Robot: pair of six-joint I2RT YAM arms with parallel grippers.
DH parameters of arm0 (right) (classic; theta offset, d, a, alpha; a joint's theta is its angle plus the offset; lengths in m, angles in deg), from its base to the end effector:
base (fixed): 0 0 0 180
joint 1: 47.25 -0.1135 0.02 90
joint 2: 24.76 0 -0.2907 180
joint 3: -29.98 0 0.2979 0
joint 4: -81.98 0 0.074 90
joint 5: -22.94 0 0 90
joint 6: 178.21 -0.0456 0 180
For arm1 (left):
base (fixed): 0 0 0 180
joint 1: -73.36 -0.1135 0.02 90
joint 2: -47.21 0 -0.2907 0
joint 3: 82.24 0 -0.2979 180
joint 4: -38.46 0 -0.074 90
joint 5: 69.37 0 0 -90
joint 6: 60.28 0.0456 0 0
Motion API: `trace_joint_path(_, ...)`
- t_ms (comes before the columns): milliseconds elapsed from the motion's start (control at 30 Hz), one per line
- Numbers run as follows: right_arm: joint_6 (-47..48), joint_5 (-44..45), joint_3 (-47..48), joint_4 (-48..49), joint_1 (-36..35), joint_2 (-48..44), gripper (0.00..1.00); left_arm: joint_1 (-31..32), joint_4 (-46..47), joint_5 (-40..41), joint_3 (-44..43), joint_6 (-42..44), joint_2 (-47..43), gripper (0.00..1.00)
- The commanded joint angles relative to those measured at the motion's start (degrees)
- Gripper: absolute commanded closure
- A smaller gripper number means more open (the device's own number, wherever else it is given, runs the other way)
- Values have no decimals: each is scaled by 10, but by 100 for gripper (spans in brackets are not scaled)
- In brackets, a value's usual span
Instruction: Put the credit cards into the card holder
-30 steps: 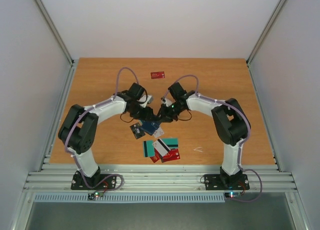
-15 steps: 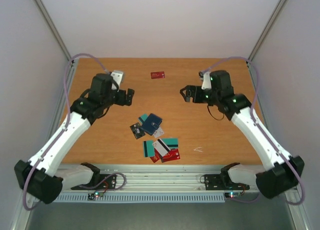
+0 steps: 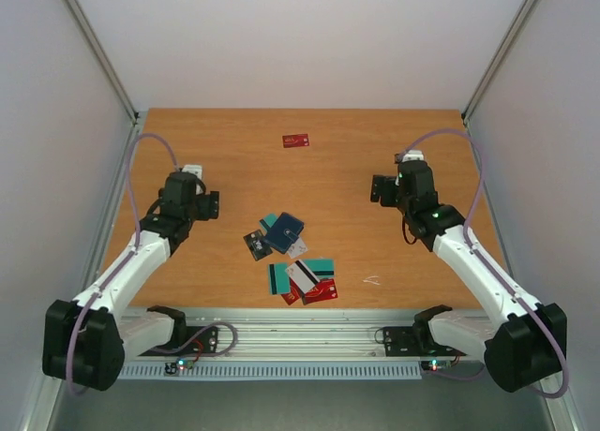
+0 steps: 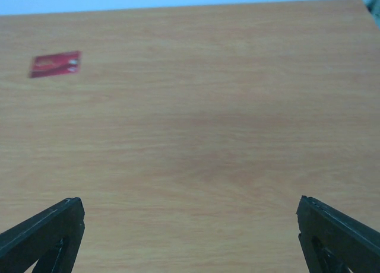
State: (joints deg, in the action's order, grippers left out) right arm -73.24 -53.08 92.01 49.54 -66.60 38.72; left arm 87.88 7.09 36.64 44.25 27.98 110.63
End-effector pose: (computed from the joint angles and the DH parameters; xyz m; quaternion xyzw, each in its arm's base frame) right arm 0.2736 0.0844 0.3001 -0.2037 0.8538 -0.0895 0.4706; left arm 0.2664 -0.0560 0.2445 0.0433 0.9029 0.0678 0.4223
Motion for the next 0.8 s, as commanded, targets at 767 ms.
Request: trace_joint_path(767, 112, -133, -280, 697, 209, 253, 1, -138, 703, -206, 193, 32, 248, 0)
